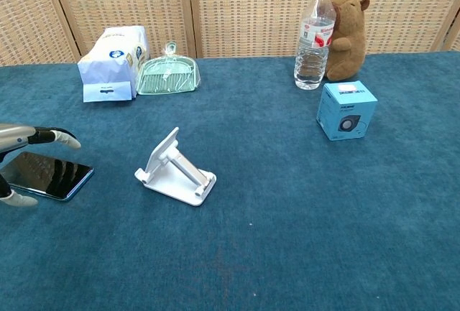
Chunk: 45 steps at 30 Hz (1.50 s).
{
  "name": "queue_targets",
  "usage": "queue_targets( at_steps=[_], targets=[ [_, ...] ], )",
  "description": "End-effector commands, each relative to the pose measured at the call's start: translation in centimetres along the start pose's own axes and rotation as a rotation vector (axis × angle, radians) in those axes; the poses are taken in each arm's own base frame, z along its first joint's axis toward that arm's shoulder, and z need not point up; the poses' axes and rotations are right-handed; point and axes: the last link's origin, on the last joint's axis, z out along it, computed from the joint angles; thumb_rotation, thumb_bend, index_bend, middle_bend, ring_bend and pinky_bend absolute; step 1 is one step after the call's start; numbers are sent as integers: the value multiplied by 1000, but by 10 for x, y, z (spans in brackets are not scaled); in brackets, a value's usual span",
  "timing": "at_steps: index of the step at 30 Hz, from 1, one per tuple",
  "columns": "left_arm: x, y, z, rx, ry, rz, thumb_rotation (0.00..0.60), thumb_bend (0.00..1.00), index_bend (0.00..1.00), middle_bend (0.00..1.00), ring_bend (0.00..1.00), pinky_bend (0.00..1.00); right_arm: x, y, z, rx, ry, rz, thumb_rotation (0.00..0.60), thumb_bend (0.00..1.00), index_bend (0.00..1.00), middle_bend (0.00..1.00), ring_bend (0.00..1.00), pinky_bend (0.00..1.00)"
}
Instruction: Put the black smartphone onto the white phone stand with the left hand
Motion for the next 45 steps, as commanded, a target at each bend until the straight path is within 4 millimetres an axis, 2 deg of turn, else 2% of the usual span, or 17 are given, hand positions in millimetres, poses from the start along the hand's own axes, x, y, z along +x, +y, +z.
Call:
queue_targets(
  at_steps=[1,8,16,33,45],
  targets=[
    [-3,2,3,4,-9,1,600,132,153,95,83,68,0,0,0,-1,0,1,600,0,0,0,0,0],
    [-6,13,9,-11,-18,16,600,135,153,95,85,69,0,1,1,-3,-3,3,600,0,0,0,0,0],
    [-7,16,12,5,-44,36,600,149,171,103,102,85,-1,1,1,-2,-6,4,600,0,0,0,0,0],
    [-14,18,14,26,13,44,600,158,404,352,363,290,-2,1,2,-5,-14,8,600,0,0,0,0,0],
    [-2,20,7,-4,116,29,600,156,480,432,436,306,-1,1,2,-7,-13,12,600,1,0,0,0,0]
  ],
)
